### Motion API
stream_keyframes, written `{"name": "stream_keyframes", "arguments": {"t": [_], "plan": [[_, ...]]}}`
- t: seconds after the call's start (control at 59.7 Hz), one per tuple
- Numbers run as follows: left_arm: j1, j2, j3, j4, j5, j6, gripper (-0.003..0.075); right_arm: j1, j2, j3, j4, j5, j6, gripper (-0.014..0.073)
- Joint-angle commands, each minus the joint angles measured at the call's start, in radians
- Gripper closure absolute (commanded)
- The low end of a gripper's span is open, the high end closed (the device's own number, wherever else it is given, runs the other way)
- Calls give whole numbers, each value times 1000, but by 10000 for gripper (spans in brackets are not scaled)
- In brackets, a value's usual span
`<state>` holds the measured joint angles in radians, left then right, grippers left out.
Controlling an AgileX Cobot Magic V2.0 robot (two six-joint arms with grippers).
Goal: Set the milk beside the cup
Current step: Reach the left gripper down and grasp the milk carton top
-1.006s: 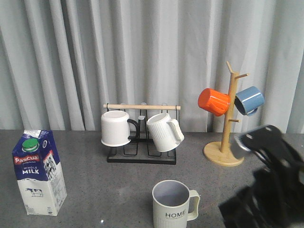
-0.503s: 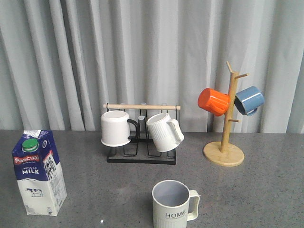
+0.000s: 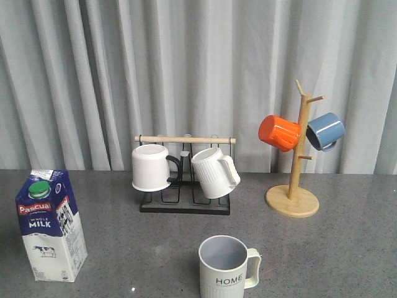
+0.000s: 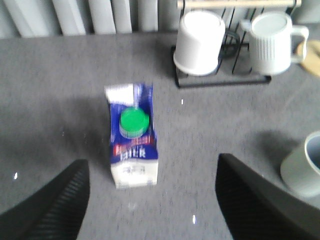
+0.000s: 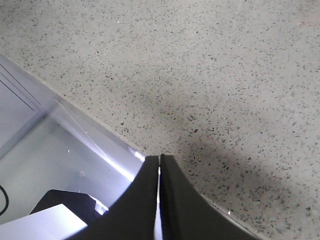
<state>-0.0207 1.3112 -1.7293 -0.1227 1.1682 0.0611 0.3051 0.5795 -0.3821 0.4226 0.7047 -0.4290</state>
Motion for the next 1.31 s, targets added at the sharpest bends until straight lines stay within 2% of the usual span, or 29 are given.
{"name": "stream_keyframes", "arguments": {"t": [0.0,0.201,0.553,1.291], "plan": [[-2,71,-128,-42,-33,1,202,-2,1,-26,20,-56,-2,599],[-2,227,-231,-51,-3,0,202,-2,1,-26,20,-52,-2,599],[-2,393,-231,-51,-11,-1,203,-2,1,-26,20,-50,-2,599],[-2,431,-230,19,-23,-9,203,-2,1,-26,20,-50,-2,599]]}}
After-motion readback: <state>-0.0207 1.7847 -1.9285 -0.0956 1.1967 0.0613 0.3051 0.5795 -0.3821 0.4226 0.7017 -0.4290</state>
